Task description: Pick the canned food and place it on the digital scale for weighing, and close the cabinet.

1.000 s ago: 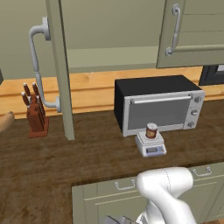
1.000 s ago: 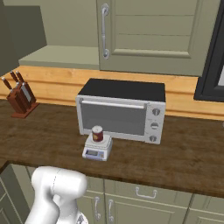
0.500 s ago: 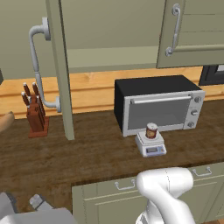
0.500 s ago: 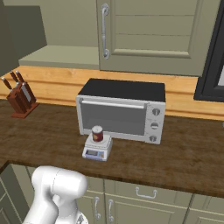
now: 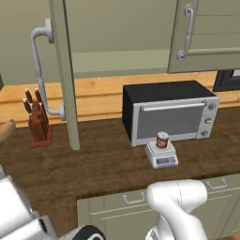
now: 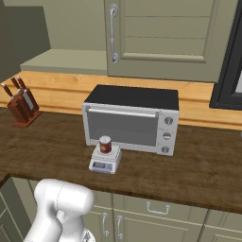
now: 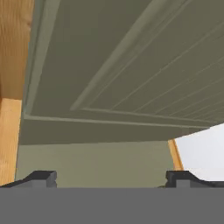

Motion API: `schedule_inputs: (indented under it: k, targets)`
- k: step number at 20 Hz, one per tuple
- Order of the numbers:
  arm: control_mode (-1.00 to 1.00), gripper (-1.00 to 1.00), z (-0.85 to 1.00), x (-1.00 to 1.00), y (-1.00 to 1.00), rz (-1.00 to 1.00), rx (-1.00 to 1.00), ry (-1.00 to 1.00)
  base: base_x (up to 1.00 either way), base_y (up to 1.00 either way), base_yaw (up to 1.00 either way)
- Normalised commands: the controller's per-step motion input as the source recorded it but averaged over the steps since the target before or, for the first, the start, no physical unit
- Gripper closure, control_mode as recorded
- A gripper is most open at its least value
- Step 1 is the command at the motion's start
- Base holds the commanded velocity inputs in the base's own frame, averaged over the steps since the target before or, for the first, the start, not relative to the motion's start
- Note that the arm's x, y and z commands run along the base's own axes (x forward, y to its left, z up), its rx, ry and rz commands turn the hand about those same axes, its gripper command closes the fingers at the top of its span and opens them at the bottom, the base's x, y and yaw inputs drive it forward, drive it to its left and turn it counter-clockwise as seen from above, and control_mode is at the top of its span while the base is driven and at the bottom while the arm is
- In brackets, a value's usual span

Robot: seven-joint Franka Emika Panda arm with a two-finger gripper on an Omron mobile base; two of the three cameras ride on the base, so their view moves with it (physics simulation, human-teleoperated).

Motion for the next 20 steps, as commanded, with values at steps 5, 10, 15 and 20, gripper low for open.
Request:
schedule_inputs:
  k: [5, 10, 15, 20]
  targets:
    - [-1.00, -1.00, -0.53, 0.42, 0.36, -0.37, 0.25, -0.02, 0.00, 0.00, 0.00]
    - [-1.00, -1.00, -0.28, 0.17, 0.77, -0.51, 0.16, 0.02, 0.00, 0.00, 0.00]
    - [-1.00, -1.00, 0.00, 0.76, 0.05, -0.15, 0.01, 0.34, 0.00, 0.00, 0.00]
    - [-1.00, -1.00, -0.05, 1.00, -0.08, 0.01, -0.01, 0.32, 0.00, 0.00, 0.00]
